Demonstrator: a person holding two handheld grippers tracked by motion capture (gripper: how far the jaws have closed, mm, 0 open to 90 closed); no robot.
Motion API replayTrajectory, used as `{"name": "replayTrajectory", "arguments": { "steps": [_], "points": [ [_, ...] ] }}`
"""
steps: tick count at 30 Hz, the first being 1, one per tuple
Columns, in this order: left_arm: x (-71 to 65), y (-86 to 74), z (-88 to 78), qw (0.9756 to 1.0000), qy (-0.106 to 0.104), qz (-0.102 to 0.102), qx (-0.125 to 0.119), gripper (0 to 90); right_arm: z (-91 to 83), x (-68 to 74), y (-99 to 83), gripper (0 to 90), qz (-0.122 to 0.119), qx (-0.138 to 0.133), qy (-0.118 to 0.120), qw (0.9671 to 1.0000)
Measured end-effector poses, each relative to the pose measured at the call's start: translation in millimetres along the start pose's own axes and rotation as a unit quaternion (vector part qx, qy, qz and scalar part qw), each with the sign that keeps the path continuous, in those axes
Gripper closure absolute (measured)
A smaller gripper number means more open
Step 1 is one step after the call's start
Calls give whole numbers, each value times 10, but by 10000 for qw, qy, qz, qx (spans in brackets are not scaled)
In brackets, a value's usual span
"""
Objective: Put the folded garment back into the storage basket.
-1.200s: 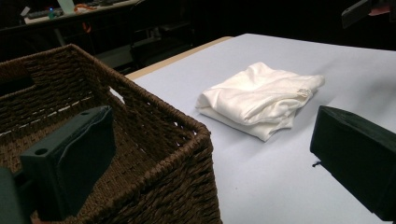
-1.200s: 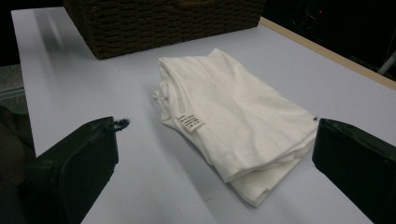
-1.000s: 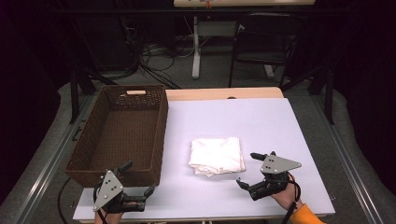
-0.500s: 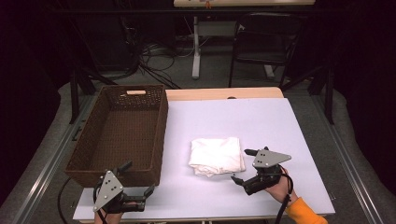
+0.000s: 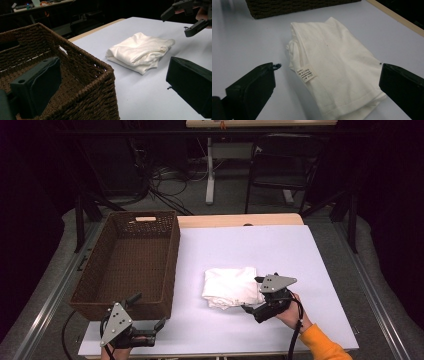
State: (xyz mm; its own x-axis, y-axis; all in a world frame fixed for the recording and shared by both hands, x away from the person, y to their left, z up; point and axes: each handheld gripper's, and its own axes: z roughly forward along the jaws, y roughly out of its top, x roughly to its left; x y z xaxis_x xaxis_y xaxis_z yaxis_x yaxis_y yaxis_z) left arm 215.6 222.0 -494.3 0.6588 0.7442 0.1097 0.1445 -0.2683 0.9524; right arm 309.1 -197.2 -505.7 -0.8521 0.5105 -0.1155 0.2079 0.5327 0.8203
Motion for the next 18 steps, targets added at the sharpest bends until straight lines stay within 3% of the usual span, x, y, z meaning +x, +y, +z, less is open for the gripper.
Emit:
{"name": "replayTrajectory", "arguments": {
  "steps": [18],
  "points": [
    [0,-2,5,10000,-31,-27,-6,0,125,-170,93,0,-119,496,227,9984]
  ]
}}
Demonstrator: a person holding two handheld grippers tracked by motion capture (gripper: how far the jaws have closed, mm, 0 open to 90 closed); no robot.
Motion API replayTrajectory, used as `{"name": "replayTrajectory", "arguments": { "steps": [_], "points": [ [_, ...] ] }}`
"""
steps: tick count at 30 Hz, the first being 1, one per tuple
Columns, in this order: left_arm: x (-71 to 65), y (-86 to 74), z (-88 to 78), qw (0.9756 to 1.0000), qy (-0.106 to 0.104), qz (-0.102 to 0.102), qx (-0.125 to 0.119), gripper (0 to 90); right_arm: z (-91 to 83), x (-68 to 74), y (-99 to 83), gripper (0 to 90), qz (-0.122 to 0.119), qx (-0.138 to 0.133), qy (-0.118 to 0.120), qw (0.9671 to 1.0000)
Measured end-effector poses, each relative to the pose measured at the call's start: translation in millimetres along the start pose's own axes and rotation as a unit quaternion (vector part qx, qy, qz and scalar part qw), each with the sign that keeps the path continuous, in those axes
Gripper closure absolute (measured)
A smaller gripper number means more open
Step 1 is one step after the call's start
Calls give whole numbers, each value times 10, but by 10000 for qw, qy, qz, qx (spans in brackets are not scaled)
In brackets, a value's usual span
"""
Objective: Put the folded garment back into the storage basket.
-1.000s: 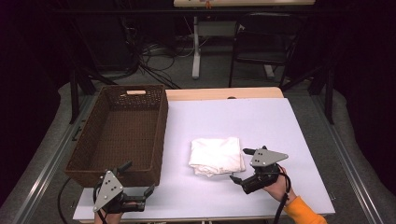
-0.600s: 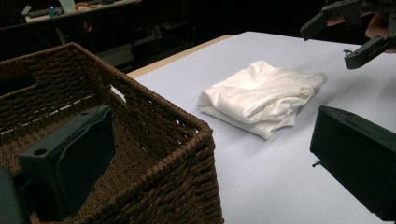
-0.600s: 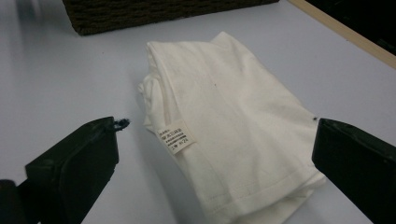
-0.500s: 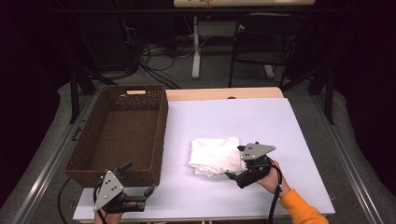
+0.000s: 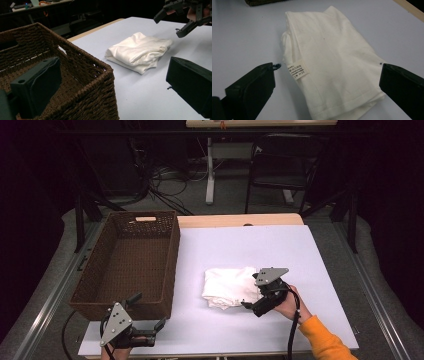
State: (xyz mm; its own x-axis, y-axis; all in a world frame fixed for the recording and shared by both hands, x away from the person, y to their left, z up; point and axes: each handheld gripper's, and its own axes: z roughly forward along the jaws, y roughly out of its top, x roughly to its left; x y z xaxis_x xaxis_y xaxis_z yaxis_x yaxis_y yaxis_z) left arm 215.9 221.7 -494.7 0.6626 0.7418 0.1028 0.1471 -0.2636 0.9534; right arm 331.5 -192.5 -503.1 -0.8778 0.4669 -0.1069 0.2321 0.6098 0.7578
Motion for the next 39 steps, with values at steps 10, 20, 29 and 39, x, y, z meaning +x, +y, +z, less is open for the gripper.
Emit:
{"name": "replayTrajectory", "arguments": {
  "steps": [10,20,29,39],
  "points": [
    [2,-2,-3,10000,-25,28,12,0,55,-57,63,0,-45,181,96,9998],
    [0,-1,-4,10000,-28,37,23,0,145,-97,149,0,-207,450,227,9985],
    [0,-1,-10,10000,-23,54,20,0,202,-121,193,0,-235,489,302,9981],
    [-4,-5,-6,10000,-43,69,24,0,325,-141,289,0,-284,730,585,9952]
  ]
}}
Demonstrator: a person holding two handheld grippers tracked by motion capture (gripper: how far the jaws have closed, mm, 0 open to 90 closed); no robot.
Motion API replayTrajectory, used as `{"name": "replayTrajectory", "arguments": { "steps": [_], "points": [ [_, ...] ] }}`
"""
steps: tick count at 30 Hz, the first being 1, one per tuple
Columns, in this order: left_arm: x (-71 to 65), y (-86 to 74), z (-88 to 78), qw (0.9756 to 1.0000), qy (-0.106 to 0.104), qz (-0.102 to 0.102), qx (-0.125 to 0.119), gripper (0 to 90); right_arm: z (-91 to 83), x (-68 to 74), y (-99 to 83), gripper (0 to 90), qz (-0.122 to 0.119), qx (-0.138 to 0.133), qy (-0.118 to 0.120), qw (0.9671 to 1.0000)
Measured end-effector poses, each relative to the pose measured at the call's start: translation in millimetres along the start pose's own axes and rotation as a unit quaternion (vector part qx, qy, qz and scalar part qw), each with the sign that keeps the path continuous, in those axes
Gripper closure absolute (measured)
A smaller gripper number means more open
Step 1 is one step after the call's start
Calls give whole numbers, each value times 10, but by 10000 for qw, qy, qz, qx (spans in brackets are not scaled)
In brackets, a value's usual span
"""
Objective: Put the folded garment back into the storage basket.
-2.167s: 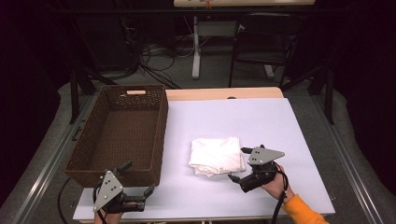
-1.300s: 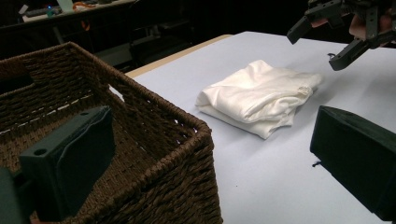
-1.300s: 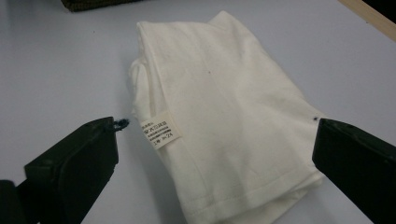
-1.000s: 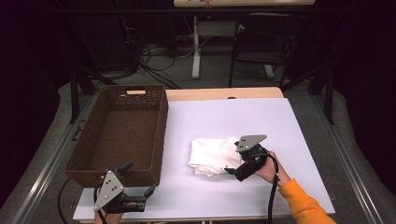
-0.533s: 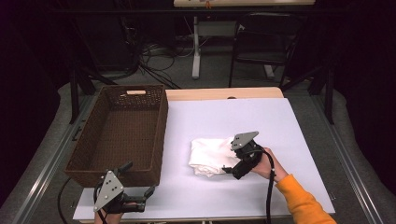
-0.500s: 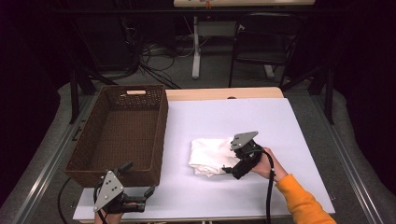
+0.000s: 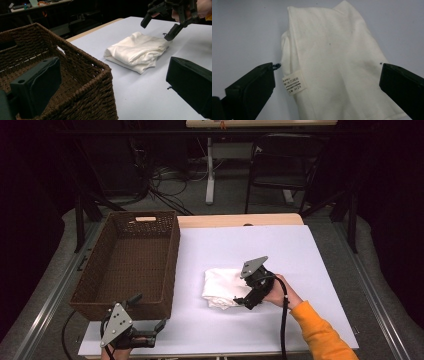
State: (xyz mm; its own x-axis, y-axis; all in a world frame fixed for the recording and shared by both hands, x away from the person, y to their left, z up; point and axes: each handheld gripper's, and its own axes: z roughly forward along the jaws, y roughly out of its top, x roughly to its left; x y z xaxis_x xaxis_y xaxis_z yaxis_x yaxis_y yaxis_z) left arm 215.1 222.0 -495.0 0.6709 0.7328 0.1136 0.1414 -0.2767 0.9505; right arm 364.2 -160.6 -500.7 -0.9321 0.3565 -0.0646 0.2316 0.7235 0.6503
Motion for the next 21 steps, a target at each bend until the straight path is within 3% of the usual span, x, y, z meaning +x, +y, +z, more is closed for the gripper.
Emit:
{"name": "replayTrajectory", "arguments": {
  "steps": [9,21],
  "points": [
    [-2,-4,12,10000,-47,-22,25,0,196,-115,53,0,10,354,218,9991],
    [-3,-10,21,9999,-69,-12,88,0,369,-137,101,0,-264,862,442,9949]
  ]
}}
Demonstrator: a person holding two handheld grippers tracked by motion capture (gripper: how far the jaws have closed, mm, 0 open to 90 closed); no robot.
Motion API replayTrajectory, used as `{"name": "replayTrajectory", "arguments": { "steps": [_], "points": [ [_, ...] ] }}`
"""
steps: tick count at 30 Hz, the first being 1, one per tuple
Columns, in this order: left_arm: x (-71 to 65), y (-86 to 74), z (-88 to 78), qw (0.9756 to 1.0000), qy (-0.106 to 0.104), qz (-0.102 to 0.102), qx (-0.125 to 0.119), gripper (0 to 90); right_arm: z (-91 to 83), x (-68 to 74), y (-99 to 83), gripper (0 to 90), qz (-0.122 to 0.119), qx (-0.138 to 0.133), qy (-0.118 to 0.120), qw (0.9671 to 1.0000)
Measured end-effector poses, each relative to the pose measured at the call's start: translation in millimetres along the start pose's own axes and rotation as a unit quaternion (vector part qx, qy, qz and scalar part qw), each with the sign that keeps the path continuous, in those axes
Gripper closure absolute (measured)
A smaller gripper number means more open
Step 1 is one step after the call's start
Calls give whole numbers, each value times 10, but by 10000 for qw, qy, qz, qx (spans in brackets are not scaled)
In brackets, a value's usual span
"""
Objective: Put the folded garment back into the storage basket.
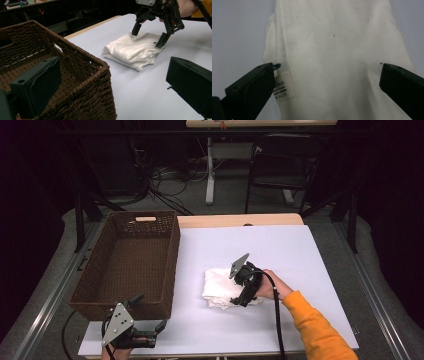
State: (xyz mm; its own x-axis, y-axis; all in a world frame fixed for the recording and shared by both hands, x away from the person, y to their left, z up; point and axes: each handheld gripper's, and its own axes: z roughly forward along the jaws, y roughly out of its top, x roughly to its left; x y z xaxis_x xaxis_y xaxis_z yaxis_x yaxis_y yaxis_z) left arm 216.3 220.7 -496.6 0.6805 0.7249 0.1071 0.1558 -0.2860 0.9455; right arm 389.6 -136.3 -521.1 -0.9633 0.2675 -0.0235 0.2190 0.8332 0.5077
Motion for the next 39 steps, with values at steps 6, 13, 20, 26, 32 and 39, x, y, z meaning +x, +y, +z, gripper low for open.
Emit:
{"name": "replayTrajectory", "arguments": {
  "steps": [6,13,20,26,32,39],
  "points": [
    [-1,-1,8,10000,8,-4,22,0,99,-35,-2,0,-25,352,78,9993],
    [-1,-1,6,10000,10,-1,31,0,181,-63,8,0,-29,516,152,9985],
    [0,-2,8,10000,10,19,49,0,266,-33,55,0,-263,870,51,9959],
    [-7,-1,10,10000,-1,14,59,0,318,9,108,0,-456,1145,-168,9922],
    [-1,-2,16,10000,-1,34,63,0,305,8,105,35,-442,1119,-142,9926],
    [-10,-1,19,10000,-1,27,68,0,244,5,122,230,-358,1046,-194,9937]
  ]
}}
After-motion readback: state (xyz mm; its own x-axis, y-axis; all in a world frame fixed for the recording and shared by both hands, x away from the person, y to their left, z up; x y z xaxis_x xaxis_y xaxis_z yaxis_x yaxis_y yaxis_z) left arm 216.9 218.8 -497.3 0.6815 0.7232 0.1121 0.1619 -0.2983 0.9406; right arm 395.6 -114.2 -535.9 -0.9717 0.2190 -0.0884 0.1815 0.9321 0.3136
